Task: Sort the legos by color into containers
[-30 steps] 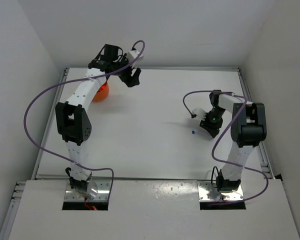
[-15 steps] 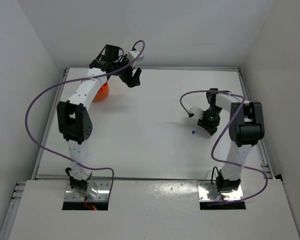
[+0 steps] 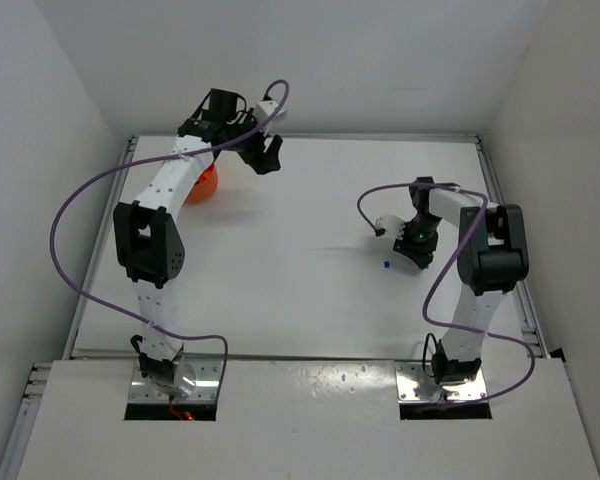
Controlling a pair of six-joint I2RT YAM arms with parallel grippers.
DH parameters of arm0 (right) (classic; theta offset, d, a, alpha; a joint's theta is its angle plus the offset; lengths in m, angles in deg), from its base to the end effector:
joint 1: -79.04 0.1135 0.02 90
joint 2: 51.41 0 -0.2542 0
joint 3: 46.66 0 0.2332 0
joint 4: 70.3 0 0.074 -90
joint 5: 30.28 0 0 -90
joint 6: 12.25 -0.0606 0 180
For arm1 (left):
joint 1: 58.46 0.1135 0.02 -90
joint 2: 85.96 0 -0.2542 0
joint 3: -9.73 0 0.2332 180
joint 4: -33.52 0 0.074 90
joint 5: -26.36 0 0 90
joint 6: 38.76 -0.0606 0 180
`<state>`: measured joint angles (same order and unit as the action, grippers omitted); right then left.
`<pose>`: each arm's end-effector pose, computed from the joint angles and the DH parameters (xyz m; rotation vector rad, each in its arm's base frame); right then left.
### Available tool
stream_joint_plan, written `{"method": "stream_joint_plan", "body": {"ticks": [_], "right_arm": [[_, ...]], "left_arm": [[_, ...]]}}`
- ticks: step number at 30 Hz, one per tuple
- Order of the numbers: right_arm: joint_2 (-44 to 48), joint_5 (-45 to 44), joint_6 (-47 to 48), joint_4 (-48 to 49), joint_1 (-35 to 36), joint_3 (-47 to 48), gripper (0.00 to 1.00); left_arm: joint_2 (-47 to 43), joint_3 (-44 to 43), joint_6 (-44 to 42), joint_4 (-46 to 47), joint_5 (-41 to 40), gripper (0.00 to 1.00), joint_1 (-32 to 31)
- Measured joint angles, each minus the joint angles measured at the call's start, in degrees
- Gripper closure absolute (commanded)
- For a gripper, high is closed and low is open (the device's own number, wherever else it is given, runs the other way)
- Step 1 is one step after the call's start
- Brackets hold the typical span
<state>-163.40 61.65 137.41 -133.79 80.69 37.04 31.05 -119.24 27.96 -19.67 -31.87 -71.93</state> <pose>0.3162 0.0111 0.1042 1.5952 -2.6930 -0.0697 0.4380 -0.1377 0.3056 0.9623 1.9973 -0.5382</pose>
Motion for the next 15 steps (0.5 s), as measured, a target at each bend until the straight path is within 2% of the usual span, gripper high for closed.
{"method": "stream_joint_plan", "body": {"ticks": [15], "right_arm": [[1.07, -0.42, 1.57, 1.20, -0.02, -1.57, 0.57]], "left_arm": [[0.02, 0.00, 0.02, 0.00, 0.00, 0.21, 0.00]]}}
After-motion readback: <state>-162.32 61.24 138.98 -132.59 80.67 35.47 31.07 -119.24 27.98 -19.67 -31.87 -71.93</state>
